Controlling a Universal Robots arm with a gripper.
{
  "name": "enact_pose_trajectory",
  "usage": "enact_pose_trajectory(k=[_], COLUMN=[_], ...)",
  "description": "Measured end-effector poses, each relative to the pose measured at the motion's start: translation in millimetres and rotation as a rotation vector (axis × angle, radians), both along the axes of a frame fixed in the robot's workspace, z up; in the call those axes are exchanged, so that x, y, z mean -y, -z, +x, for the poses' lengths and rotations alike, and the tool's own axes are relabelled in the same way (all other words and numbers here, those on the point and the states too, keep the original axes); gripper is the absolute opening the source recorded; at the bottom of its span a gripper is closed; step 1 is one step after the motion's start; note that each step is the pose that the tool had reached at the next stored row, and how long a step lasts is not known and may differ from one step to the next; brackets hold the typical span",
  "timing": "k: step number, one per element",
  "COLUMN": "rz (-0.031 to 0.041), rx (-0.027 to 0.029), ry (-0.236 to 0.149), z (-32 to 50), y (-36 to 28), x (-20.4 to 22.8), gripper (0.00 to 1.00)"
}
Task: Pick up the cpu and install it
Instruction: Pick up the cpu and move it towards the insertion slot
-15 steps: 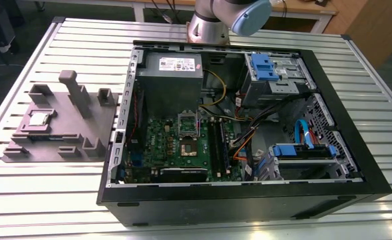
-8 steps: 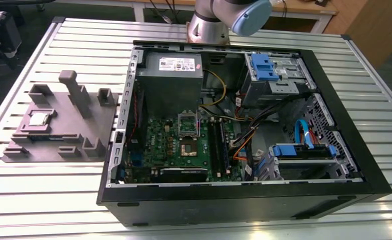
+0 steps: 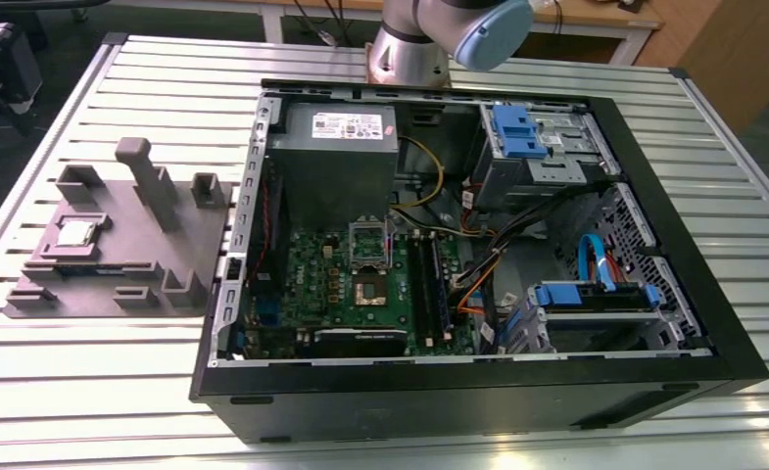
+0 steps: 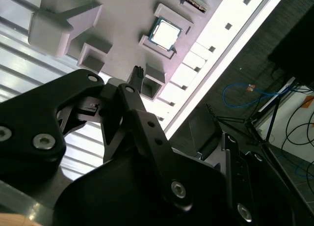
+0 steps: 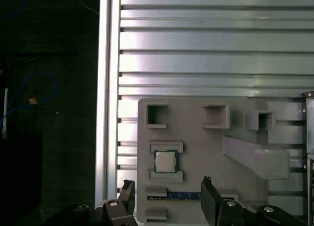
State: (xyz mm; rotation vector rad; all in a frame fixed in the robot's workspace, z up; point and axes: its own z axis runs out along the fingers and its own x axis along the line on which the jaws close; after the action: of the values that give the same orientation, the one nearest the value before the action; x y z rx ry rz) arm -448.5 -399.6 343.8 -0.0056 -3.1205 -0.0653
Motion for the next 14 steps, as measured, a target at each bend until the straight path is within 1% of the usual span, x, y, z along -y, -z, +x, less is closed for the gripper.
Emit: enact_pose_trajectory(k=[3,8,14], rz=[0.0000,0.0000,-0.0001], rx=[-0.0001,0.0000,-0.0003], ry=[0.000,0.000,0.000], z=[0.0,2.5,2.7], y=[0.6,0.9,1.8], x=[0.4,0.4,0.5], gripper=[0.65,0.65,0.65])
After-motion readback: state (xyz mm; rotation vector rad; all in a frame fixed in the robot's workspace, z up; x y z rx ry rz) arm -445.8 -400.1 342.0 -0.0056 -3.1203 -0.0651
